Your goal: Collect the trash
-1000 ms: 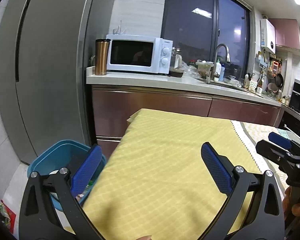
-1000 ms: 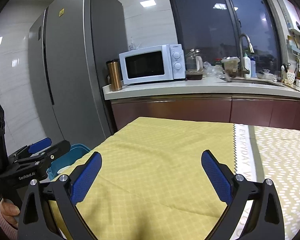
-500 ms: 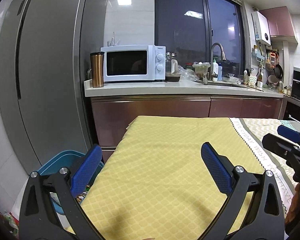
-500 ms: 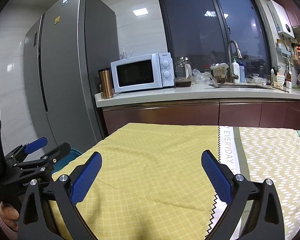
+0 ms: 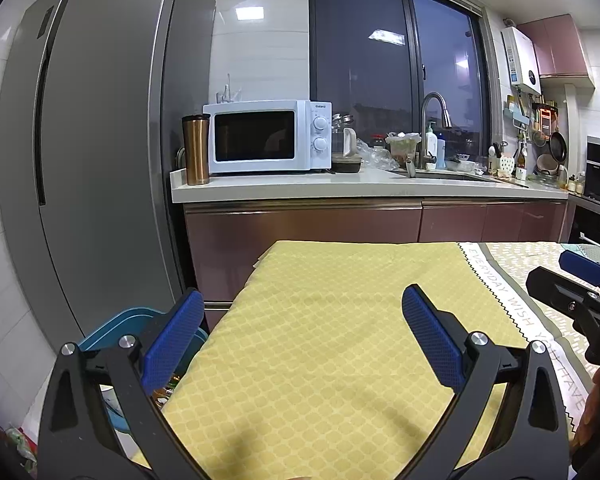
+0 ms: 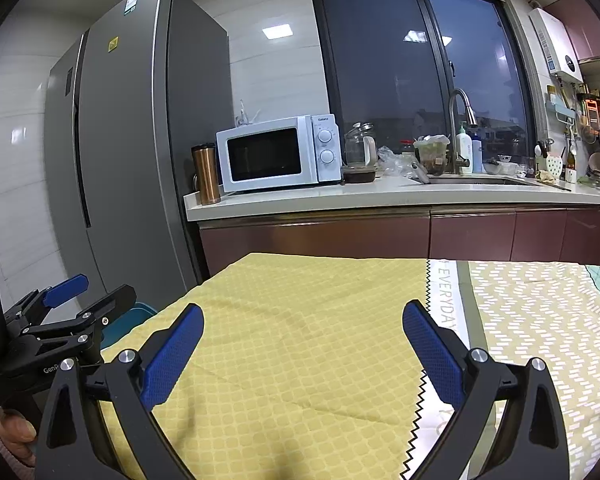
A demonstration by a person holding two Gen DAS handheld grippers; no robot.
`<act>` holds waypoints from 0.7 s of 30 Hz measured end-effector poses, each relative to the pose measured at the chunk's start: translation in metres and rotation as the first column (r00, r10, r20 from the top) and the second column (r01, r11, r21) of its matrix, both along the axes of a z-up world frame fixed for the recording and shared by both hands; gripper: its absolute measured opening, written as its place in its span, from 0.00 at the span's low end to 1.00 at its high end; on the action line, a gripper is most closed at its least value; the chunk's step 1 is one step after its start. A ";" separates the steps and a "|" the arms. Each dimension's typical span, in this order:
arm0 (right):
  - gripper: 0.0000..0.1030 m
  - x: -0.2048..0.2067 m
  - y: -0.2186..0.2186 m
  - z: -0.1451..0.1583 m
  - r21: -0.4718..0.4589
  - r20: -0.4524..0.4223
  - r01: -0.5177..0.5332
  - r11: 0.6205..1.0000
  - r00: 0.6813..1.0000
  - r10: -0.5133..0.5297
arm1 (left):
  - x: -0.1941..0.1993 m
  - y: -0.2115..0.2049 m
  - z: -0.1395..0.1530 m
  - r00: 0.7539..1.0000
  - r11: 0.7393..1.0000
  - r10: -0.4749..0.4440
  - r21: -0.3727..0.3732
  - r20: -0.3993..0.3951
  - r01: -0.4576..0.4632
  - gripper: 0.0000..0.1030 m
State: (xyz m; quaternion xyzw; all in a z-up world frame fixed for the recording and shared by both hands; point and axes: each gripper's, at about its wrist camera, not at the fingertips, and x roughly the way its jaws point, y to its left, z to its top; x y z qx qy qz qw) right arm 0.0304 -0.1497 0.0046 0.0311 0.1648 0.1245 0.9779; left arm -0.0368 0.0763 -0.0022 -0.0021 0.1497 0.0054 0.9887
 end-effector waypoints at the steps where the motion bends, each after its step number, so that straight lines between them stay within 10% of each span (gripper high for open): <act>1: 0.93 0.001 0.001 0.001 0.000 0.000 0.000 1.000 1.000 0.000 | -0.001 0.000 -0.001 1.000 1.000 0.001 0.001 0.002 -0.001 0.95; 21: 0.93 0.002 -0.001 0.002 0.002 0.005 0.009 1.000 1.000 -0.009 | -0.003 0.001 0.004 0.999 1.000 0.014 0.008 0.031 -0.014 0.95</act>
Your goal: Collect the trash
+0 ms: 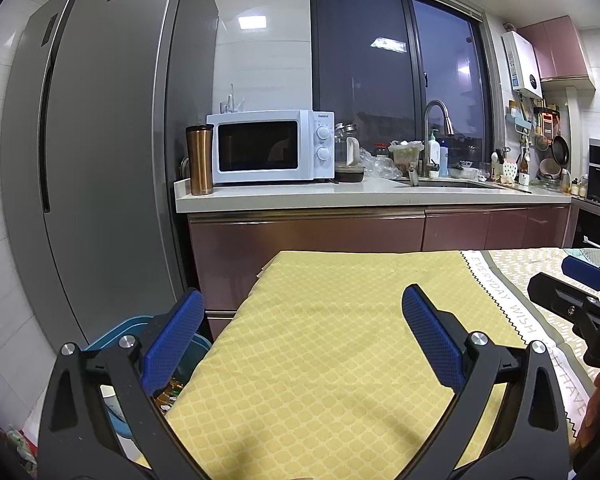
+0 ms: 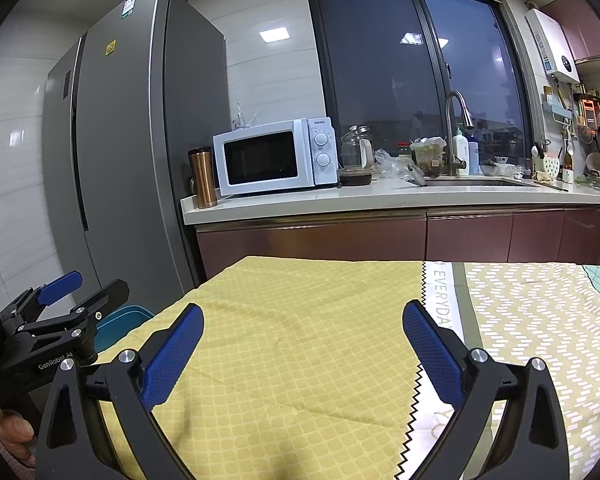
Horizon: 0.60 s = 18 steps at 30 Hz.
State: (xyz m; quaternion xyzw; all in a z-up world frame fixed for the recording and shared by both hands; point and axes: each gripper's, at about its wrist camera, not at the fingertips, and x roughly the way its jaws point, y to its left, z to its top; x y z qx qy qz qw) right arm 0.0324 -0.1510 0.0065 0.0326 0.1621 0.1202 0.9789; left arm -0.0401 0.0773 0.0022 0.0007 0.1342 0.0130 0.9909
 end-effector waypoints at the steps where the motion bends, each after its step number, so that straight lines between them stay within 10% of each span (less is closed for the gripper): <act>1: 0.93 0.000 0.000 0.000 0.000 0.000 0.000 1.000 1.000 0.000 | 0.000 0.000 0.000 1.000 1.000 0.001 -0.002 -0.001 -0.001 0.95; 18: 0.93 -0.002 0.002 0.000 -0.001 0.007 0.009 1.000 1.000 -0.009 | 0.002 0.001 0.006 1.000 1.000 0.004 -0.006 0.014 -0.004 0.95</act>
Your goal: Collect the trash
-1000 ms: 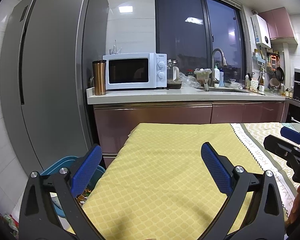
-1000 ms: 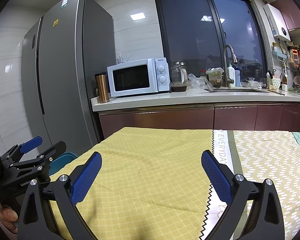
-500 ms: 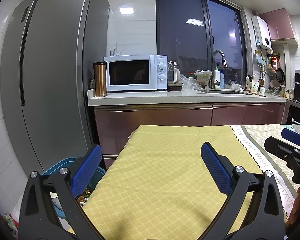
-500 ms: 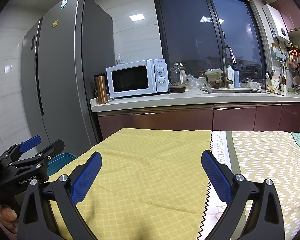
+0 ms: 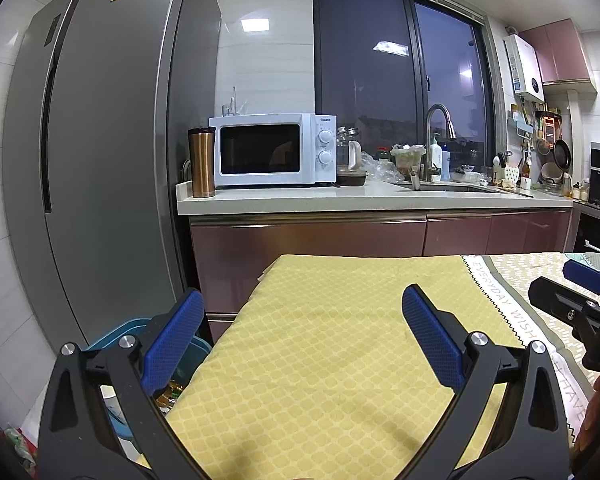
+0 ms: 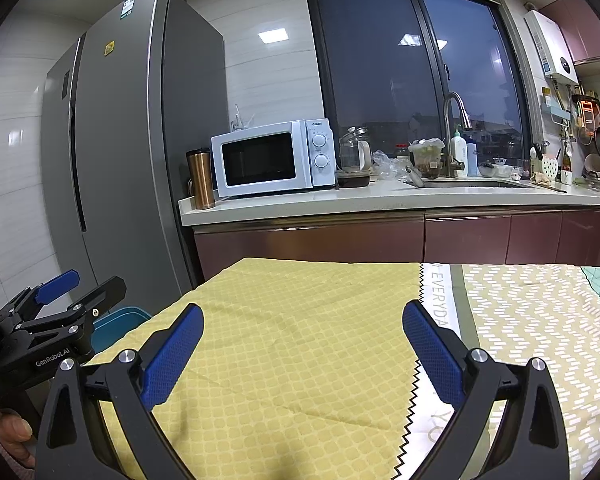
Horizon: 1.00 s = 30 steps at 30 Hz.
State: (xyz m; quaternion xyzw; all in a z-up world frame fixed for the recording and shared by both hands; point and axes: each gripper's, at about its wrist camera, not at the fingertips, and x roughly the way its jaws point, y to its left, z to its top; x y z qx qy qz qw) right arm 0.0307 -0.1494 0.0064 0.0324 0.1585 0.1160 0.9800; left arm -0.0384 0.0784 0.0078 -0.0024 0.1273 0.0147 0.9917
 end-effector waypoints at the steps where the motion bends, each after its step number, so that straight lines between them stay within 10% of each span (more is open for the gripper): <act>1: 0.93 0.000 0.000 0.000 -0.001 0.000 0.000 1.000 1.000 0.000 | 0.000 -0.001 0.001 1.000 1.000 -0.001 0.000 0.000 0.001 0.95; 30: 0.93 -0.003 0.005 -0.001 0.002 0.010 0.009 1.000 1.000 -0.009 | 0.000 0.003 0.000 1.000 1.000 0.007 0.002 0.009 -0.008 0.95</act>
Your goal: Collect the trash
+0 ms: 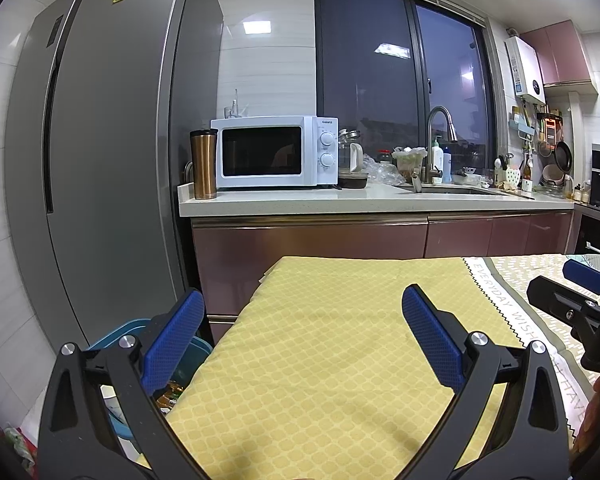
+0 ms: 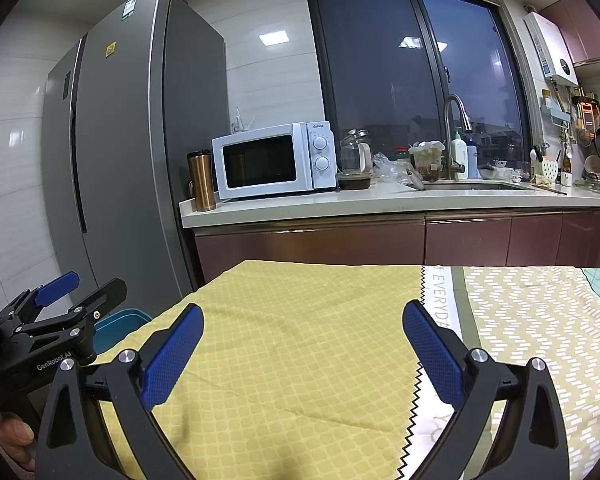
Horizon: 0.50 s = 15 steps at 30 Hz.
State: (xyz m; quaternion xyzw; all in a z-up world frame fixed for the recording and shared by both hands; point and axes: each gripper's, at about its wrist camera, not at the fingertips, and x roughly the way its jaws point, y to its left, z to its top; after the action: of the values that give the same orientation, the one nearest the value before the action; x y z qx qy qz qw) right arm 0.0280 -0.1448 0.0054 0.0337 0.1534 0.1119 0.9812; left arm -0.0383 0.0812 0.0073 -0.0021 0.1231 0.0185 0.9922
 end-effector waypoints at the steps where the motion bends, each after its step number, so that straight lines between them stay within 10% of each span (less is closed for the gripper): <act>1: 0.93 0.000 0.000 0.000 0.001 0.001 -0.001 1.000 1.000 0.001 | 0.000 0.000 0.000 1.000 1.000 -0.001 -0.001 0.000 0.001 0.95; 15: 0.93 0.000 0.001 0.000 -0.003 0.000 -0.001 1.000 1.000 0.001 | 0.000 0.000 0.000 1.000 1.000 0.000 -0.001 0.001 0.000 0.94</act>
State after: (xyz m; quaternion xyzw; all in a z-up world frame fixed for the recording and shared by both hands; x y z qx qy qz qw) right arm 0.0278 -0.1438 0.0052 0.0321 0.1536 0.1119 0.9812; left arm -0.0387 0.0809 0.0070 -0.0025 0.1226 0.0183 0.9923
